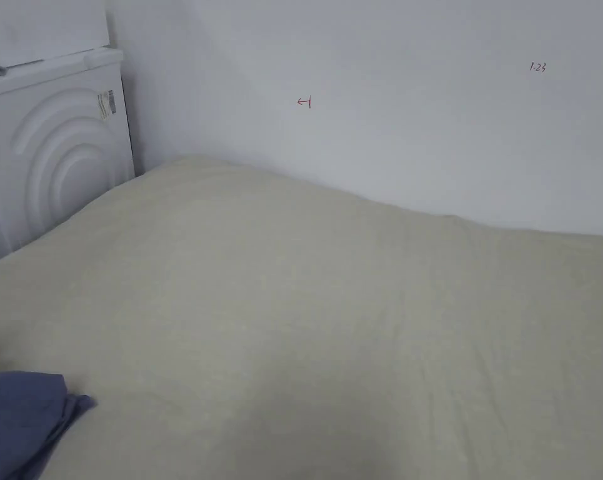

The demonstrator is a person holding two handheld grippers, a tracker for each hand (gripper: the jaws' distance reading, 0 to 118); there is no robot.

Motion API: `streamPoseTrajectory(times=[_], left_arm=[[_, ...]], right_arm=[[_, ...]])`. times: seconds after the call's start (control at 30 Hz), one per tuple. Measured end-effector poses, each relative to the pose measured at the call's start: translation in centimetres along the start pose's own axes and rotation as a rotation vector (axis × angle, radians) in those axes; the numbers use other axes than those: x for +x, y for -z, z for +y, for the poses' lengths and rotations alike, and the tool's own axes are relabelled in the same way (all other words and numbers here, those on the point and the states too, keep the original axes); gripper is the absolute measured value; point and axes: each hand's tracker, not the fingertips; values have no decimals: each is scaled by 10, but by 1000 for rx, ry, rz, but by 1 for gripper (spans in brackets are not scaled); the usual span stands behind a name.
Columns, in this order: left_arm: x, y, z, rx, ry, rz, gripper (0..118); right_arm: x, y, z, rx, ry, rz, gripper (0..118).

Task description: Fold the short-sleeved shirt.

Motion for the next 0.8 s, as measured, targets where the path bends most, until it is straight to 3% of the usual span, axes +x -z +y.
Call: streamPoseTrajectory(times=[0.2,0.33,0.47,0.57,0.67,0.8], left_arm=[[70,-50,-18,352,44,-29,78],[155,-73,-48,524,109,-25,73],[235,-90,-81,588,60,-117,56],[285,-97,-99,609,49,-189,23],[327,-89,-114,623,74,-197,1],[358,-95,-117,641,-14,-269,0]], right_arm=[[15,3,17,48,35,-11,0],[35,2,36,103,76,-51,0],[57,0,52,159,103,-92,0],[72,-2,64,189,122,-118,0],[86,-4,74,218,135,-139,0],[98,-7,82,263,144,-166,0]])
